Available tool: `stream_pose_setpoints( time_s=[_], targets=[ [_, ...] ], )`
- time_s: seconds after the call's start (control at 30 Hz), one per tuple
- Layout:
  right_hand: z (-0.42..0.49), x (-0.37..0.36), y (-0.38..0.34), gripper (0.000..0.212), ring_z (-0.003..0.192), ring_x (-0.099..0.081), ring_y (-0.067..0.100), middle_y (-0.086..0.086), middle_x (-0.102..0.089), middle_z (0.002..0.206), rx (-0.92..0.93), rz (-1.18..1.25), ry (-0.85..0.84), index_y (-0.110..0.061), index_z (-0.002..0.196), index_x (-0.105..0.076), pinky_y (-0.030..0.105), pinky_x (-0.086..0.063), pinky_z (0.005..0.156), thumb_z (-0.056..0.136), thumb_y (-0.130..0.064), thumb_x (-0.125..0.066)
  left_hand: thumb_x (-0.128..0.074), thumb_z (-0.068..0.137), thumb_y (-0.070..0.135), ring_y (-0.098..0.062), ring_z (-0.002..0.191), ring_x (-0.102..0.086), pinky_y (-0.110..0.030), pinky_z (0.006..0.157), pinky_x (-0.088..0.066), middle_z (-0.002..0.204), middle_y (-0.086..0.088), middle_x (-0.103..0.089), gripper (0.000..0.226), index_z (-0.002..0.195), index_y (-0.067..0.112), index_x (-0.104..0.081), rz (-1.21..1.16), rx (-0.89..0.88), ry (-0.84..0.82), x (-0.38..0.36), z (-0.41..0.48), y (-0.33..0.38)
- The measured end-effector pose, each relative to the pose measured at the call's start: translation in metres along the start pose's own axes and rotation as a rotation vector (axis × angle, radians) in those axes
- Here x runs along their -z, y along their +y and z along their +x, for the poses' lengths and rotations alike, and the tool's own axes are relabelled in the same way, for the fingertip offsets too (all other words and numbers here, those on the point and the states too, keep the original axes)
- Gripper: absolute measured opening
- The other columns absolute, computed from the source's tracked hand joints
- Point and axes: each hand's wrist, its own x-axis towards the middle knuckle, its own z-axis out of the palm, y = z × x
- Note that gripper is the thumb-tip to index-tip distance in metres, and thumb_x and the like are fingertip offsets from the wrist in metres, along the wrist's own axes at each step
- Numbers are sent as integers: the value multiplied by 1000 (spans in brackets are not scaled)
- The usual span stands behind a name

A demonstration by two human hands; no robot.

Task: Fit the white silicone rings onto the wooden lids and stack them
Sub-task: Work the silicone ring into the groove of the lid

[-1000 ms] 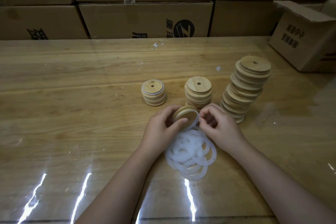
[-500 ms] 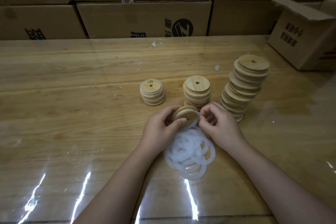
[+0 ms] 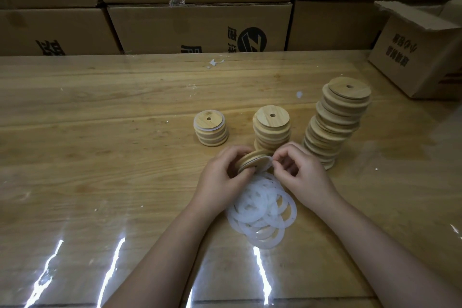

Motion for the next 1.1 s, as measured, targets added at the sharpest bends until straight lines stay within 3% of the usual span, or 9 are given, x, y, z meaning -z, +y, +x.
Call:
stream_pose_setpoints(
  time_s=[0.13,0.37,0.47,0.67,0.9,1.1],
  targets=[
    [0,0,0,13,69,-53,10,-8,-55,81,2,-9,8,-11,79,-59,12,-40,59,81,1,-62,-68,81,12,-9,96,-61,-28,80,-52,100,7,-66,27,101,30,-63,-44,38,-6,1,-1,-1],
    [1,-1,0,12,68,-52,9,-8,-54,81,15,-50,60,-11,78,-57,11,-39,57,80,0,-63,-67,76,22,-2,92,-63,-21,83,-49,93,19,-69,30,98,42,-61,-64,11,55,0,0,3],
    [1,-1,0,11,68,-51,9,-8,-53,81,32,-42,56,-9,79,-58,12,-39,57,80,1,-62,-67,77,19,3,88,-63,-16,81,-48,90,24,-69,31,96,42,-61,-131,18,67,1,0,3],
    [1,-1,1,14,67,-51,10,-9,-53,81,71,-86,76,-11,79,-57,13,-39,56,78,2,-62,-68,82,3,-5,90,-65,-21,82,-50,93,10,-70,33,100,30,-64,-215,31,70,1,0,1],
    [1,0,1,14,67,-52,10,-5,-56,81,105,-38,67,-8,79,-60,12,-39,58,79,5,-64,-71,79,1,11,75,-57,-7,73,-42,78,20,-65,43,97,38,-60,-117,2,85,0,0,0],
    [1,2,0,9,68,-53,11,-2,-57,82,107,-42,64,-4,80,-62,13,-41,58,80,5,-64,-72,77,0,15,82,-55,-3,75,-39,95,18,-61,46,101,37,-59,-32,-79,107,-2,-1,-1]
  ],
)
